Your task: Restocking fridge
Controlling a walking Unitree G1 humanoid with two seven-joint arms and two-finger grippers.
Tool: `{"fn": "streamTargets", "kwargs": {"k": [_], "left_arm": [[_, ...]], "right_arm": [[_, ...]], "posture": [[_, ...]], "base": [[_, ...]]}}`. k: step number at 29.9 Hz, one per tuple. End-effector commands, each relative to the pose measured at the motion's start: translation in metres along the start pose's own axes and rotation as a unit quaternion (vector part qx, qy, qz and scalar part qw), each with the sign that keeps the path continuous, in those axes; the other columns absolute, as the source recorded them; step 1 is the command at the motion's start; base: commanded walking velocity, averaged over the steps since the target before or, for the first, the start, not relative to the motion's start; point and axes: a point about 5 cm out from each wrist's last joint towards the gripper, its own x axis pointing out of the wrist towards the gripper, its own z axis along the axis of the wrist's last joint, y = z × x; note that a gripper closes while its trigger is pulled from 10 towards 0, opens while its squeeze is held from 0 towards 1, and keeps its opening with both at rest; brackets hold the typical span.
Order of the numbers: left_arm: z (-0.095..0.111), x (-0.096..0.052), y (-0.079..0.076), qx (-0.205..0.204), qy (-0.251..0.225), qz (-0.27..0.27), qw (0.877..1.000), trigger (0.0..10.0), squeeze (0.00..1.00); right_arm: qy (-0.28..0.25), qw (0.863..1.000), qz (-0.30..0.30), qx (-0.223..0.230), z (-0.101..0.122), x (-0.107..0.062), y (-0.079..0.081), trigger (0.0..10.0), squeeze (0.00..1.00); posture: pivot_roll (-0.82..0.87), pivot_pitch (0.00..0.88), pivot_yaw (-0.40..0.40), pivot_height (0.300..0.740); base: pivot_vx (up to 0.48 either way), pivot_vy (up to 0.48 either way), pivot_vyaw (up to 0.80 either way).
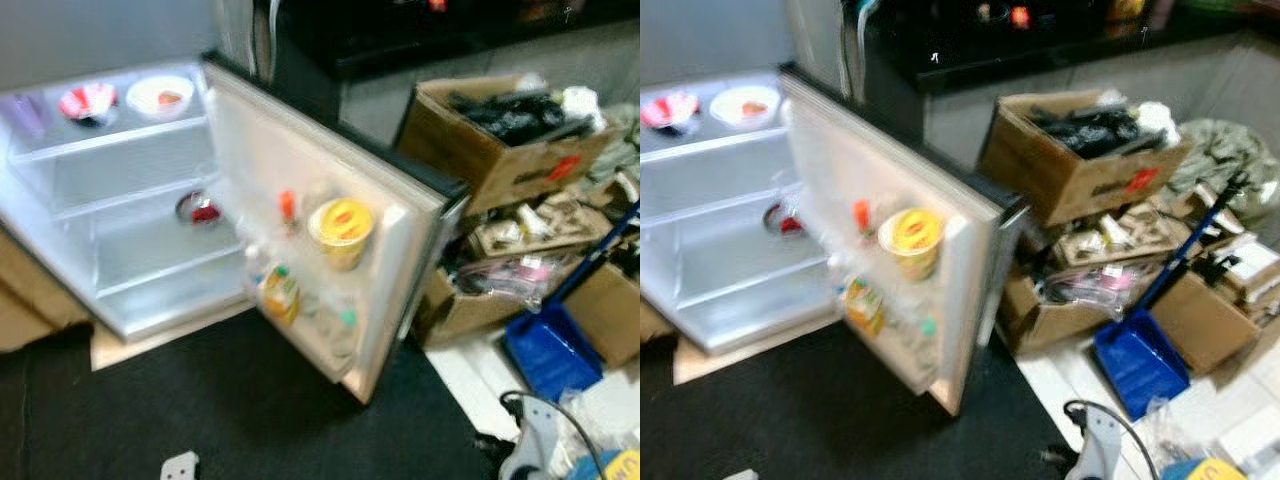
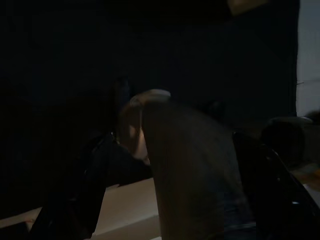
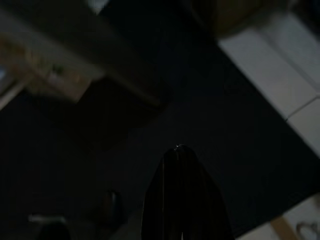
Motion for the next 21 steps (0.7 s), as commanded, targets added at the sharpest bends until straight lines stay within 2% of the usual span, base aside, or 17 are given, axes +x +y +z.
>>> {"fn": "streamTargets", "kwargs": {"k": [1,4,5,6,7,8,9,10,15,17,18,19,21], "left_arm": [[-0.01,-0.004,0.005,-0.007,0.015,0.011,1.0,10.0,0.0],[-0.009,-0.004,0.005,-0.007,0.016,0.009,1.0,10.0,0.0],[-0.009,-0.004,0.005,-0.007,0.016,0.009,1.0,10.0,0.0],[-0.009,-0.004,0.005,-0.006,0.016,0.008,1.0,10.0,0.0],[-0.009,-0.004,0.005,-0.006,0.016,0.007,1.0,10.0,0.0],[-0.009,-0.004,0.005,-0.007,0.015,0.006,1.0,10.0,0.0],[-0.009,-0.003,0.004,-0.006,0.016,0.005,1.0,10.0,0.0],[-0.009,-0.003,0.003,-0.006,0.016,0.003,1.0,10.0,0.0],[-0.01,-0.003,0.003,-0.006,0.016,0.003,1.0,10.0,0.0],[-0.011,-0.003,0.002,-0.007,0.018,0.002,1.0,10.0,0.0],[-0.011,-0.003,0.002,-0.007,0.018,0.002,1.0,10.0,0.0],[-0.012,-0.003,0.002,-0.007,0.019,0.001,1.0,10.0,0.0],[-0.012,-0.003,0.002,-0.007,0.019,0.001,1.0,10.0,0.0]], "right_arm": [[-0.015,1.0,0.007,0.005,0.004,0.002,0.003,10.0,0.0],[-0.101,0.993,0.039,0.039,0.048,0.012,0.011,10.0,0.0],[-0.101,0.993,0.039,0.039,0.048,0.012,0.011,10.0,0.0],[-0.138,0.986,0.075,0.057,0.068,0.016,0.02,10.0,0.0],[-0.176,0.976,0.109,0.073,0.088,0.019,0.029,1.6,0.0],[-0.201,0.967,0.131,0.082,0.101,0.021,0.036,1.6,0.0],[-0.225,0.958,0.152,0.092,0.114,0.021,0.042,0.0,0.0],[-0.251,0.947,0.173,0.1,0.13,0.022,0.05,0.0,0.0],[-0.26,0.943,0.18,0.102,0.136,0.022,0.053,0.0,0.0],[-0.278,0.935,0.202,0.091,0.151,0.023,0.065,0.0,0.0],[-0.278,0.935,0.202,0.091,0.151,0.023,0.065,0.0,0.0],[-0.28,0.933,0.213,0.078,0.158,0.024,0.073,4.9,0.0],[-0.28,0.933,0.213,0.078,0.158,0.024,0.073,4.9,0.0]], "posture": [[-0.09,0.117,-0.004,0.74],[-0.09,0.117,-0.003,0.74],[-0.09,0.117,-0.003,0.74],[-0.09,0.117,-0.003,0.74],[-0.09,0.121,0.0,0.74],[-0.09,0.121,0.0,0.74],[-0.09,0.121,0.0,0.74],[-0.09,0.124,-0.001,0.74],[-0.09,0.124,-0.001,0.74],[-0.08,0.127,-0.002,0.74],[-0.08,0.127,-0.002,0.74],[-0.08,0.128,-0.003,0.74],[-0.08,0.128,-0.003,0.74]], "base": [[0.0,0.0,0.0],[0.0,0.0,0.0],[0.0,0.0,0.0],[0.0,0.0,0.0],[0.0,0.0,0.0],[0.0,0.0,0.0],[0.0,0.0,0.0],[0.0,0.0,0.0],[0.0,0.0,0.0],[0.0,0.0,0.0],[0.0,0.0,0.0],[0.0,0.0,0.0],[0.0,0.0,0.0]]}}
